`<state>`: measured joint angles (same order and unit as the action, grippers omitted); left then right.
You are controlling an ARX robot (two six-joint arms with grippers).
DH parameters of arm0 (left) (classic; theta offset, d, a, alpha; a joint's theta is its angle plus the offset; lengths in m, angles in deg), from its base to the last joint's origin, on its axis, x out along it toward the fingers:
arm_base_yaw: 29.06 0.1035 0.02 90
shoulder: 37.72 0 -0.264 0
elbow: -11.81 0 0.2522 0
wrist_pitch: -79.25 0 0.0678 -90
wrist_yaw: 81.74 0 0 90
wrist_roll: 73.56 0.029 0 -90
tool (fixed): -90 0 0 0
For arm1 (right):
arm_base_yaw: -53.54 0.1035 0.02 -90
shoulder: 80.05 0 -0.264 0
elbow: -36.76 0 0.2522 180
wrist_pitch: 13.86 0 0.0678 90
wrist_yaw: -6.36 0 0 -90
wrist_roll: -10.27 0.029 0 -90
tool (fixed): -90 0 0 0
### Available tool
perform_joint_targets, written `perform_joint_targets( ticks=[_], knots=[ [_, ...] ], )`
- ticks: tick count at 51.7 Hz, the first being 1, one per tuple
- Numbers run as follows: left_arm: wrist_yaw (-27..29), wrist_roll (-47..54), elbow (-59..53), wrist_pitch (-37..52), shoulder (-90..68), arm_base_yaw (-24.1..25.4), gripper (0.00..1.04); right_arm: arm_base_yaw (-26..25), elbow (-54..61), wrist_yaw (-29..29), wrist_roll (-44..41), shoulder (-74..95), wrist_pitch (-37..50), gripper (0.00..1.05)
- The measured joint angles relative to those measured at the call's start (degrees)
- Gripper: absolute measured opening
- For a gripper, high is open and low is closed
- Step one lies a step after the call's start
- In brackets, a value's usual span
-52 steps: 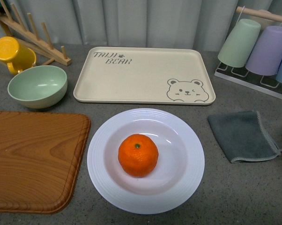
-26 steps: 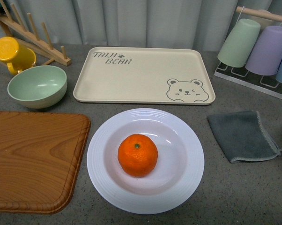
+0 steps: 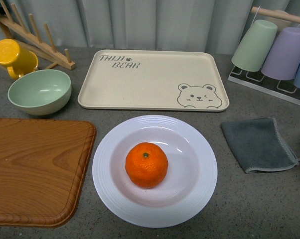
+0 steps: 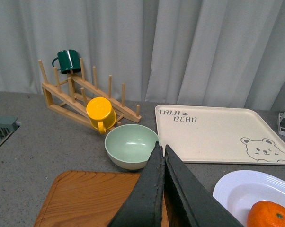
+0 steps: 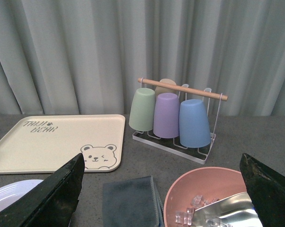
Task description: Place orange and plate with both arms
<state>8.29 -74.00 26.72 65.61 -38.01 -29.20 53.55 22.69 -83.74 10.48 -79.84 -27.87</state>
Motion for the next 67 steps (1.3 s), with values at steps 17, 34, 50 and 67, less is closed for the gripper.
perform_joint_targets(
  ticks=[17, 34, 50, 67],
  knots=[
    [-0.02, 0.02, 0.0, -0.09, 0.07, 0.0, 0.68, -3.23, -3.34, -9.99, -4.52, 27.36, 7.54, 0.96],
    [0.0, 0.15, 0.0, -0.09, 0.07, 0.0, 0.98, 1.55, -11.54, -18.58, 5.66, 71.47, 28.7, 0.96],
    [-0.02, 0.15, 0.0, -0.09, 0.07, 0.0, 0.98, 4.7, -22.64, -33.94, 24.55, 107.01, 35.39, 0.96],
    [-0.02, 0.15, 0.0, -0.09, 0.07, 0.0, 0.98, 10.47, -30.84, -38.07, 42.18, 120.93, 42.93, 0.96]
  ],
)
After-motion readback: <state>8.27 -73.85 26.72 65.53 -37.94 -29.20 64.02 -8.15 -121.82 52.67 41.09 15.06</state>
